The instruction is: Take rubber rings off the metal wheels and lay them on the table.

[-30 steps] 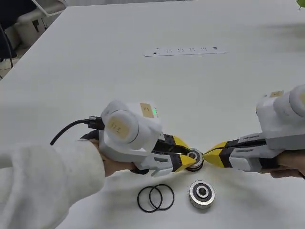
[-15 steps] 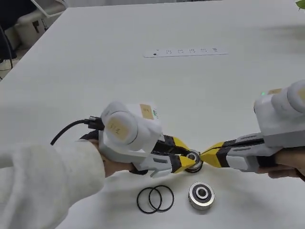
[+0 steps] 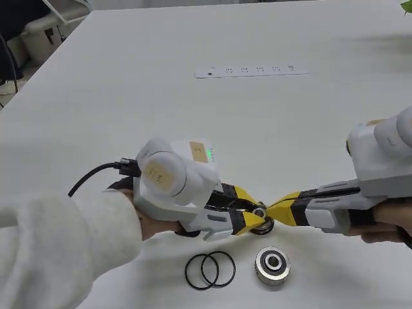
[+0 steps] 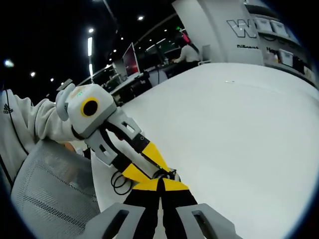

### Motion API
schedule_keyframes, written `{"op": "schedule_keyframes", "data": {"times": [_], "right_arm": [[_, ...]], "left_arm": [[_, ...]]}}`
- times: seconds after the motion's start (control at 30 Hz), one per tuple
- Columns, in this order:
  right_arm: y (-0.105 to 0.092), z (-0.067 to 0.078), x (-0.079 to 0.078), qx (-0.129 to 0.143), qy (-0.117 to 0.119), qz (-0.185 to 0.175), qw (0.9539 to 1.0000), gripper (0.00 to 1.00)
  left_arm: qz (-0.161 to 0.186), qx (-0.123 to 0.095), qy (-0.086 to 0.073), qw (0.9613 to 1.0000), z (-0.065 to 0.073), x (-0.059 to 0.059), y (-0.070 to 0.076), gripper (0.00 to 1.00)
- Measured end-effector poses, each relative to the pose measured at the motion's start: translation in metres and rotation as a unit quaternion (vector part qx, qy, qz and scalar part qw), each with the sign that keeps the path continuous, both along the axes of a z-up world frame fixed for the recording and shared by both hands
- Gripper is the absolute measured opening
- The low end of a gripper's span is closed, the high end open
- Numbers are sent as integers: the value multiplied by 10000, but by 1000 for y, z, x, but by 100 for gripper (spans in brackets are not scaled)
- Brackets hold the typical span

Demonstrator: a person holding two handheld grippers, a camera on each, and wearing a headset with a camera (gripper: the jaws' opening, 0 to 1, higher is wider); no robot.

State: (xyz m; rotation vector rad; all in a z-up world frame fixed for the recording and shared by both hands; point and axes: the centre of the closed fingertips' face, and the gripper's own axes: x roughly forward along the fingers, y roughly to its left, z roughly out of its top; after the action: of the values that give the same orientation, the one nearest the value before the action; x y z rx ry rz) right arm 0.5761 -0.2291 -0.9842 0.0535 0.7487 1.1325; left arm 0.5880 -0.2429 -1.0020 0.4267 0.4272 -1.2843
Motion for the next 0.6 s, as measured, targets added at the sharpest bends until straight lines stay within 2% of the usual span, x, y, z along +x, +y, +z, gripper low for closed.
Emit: {"op": "schedule_keyframes", "data": {"times": [0.03, 0.07, 0.1, 0.17, 0.2, 0.27, 0.33, 0.37, 0.47, 0.6], "right_arm": [[9, 17, 7, 474, -161, -156, 9986, 0], [2, 4, 2, 0, 98, -78, 9999, 0], [-1, 1, 15, -99, -359, -130, 9992, 0], [-8, -5, 12, -66, 55, -329, 9994, 0], [-10, -6, 14, -36, 80, -408, 9991, 0], [-12, -8, 13, -166, -61, -309, 9994, 0], [-12, -8, 13, -144, -25, -315, 9994, 0], [-12, -8, 14, -78, 65, -358, 9993, 0], [-13, -8, 14, -125, 33, -355, 9993, 0], [-13, -6, 16, -136, 5, -383, 9992, 0]], "left_arm": [[3, 1, -1, 10000, 0, 0, 0, 13], [16, 4, -1, 10000, 0, 0, 0, 13], [11, 3, -7, 10000, 0, 0, 0, 13], [32, 3, 6, 10000, 0, 0, 0, 13], [31, 8, -9, 10000, 0, 0, 0, 13], [37, 14, -19, 10000, 0, 0, 0, 13], [0, 34, -49, 10000, 0, 0, 0, 14], [-16, 54, -60, 10000, 1, 0, -1, 14], [-90, -30, -36, 9999, 6, -3, -1, 13], [-74, -92, -93, 9999, 13, -1, 1, 14]]}}
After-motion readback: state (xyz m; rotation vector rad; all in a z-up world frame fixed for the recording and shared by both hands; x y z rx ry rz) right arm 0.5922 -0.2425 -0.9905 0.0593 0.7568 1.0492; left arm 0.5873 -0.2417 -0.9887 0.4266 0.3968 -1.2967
